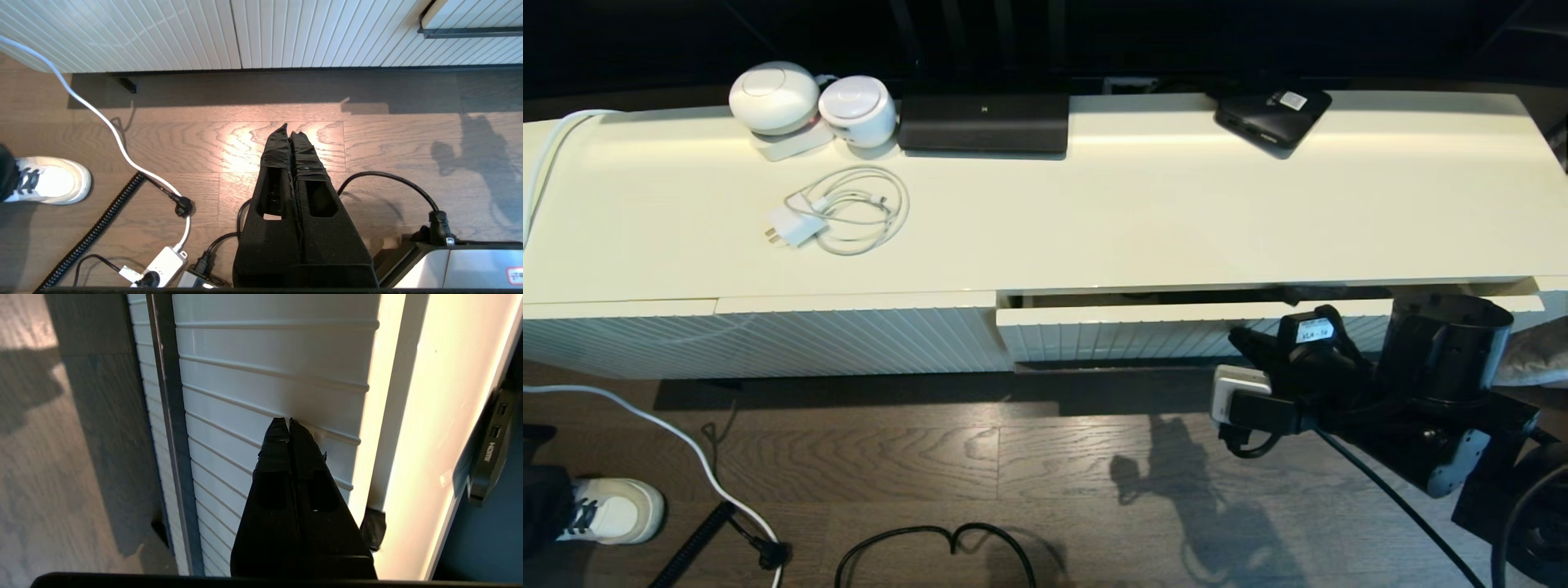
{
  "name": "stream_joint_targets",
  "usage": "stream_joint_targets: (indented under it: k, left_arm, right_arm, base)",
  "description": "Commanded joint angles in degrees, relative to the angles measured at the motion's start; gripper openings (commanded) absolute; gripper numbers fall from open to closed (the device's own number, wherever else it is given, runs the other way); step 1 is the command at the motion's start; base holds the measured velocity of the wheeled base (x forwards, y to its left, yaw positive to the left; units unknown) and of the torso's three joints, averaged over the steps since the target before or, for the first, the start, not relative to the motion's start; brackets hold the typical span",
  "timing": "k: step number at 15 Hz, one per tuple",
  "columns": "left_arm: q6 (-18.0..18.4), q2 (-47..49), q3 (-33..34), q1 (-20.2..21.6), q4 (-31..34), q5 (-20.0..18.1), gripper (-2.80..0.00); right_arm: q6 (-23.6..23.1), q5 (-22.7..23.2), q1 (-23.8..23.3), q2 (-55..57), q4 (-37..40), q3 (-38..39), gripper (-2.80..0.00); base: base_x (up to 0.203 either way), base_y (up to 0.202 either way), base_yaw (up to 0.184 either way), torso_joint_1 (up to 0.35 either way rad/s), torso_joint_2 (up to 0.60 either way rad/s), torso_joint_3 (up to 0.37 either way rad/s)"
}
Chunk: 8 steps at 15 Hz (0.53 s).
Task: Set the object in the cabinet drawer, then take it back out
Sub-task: Close the drawer
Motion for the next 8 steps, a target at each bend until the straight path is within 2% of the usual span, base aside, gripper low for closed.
stream_joint_targets:
  k: [1, 8]
  left_arm:
    - [-0.02, -0.15, -0.01, 0.01, -0.02, 0.01, -2.80]
    - [0.06, -0.15, -0.01, 0.01, -0.02, 0.01, -2.80]
  right_arm:
    - [-0.77, 1.09, -0.78, 1.75, -1.29, -1.20, -2.80]
    - [-2.80, 3.39, -3.19, 2.62, -1.32, -3.40, -2.80]
  base:
    - [0.000, 0.000, 0.000, 0.000, 0.00, 0.000]
    - [0.000, 0.000, 0.000, 0.000, 0.00, 0.000]
